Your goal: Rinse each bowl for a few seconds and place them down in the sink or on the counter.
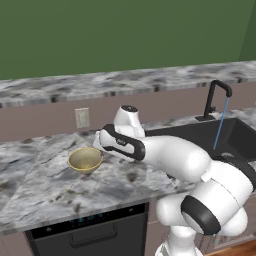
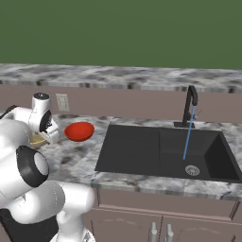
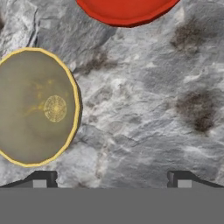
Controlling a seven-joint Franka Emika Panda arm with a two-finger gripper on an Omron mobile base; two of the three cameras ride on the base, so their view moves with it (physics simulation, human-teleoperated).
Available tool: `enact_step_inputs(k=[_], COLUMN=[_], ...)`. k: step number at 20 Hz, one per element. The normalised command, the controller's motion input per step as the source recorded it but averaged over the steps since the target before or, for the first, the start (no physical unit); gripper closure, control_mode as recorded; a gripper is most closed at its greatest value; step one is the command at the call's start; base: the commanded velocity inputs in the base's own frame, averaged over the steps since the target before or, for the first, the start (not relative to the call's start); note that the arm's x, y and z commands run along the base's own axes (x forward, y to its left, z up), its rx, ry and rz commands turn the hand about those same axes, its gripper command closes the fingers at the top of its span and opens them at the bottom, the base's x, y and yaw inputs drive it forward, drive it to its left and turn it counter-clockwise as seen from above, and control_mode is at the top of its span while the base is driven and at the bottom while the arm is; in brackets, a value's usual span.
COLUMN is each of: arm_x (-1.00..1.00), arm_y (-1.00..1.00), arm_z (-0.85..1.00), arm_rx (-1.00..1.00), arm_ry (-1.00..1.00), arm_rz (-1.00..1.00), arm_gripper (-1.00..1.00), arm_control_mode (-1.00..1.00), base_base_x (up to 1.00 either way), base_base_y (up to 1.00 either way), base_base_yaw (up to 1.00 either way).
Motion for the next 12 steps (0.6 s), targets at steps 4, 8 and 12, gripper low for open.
enact_step_inputs(k=[4, 8, 12], arm_x=[0.13, 0.12, 0.12], arm_y=[0.13, 0.1, 0.01], arm_z=[-0.13, -0.13, -0.15], arm_rx=[0.0, 0.0, 0.0], arm_ry=[0.01, 0.0, 0.0], arm_rz=[0.0, 0.0, 0.0], arm_gripper=[-1.0, -1.0, -1.0], arm_control_mode=[-1.0, -1.0, -1.0], base_base_x=[0.0, 0.0, 0.0], base_base_y=[0.0, 0.0, 0.0], base_base_yaw=[0.0, 0.0, 0.0])
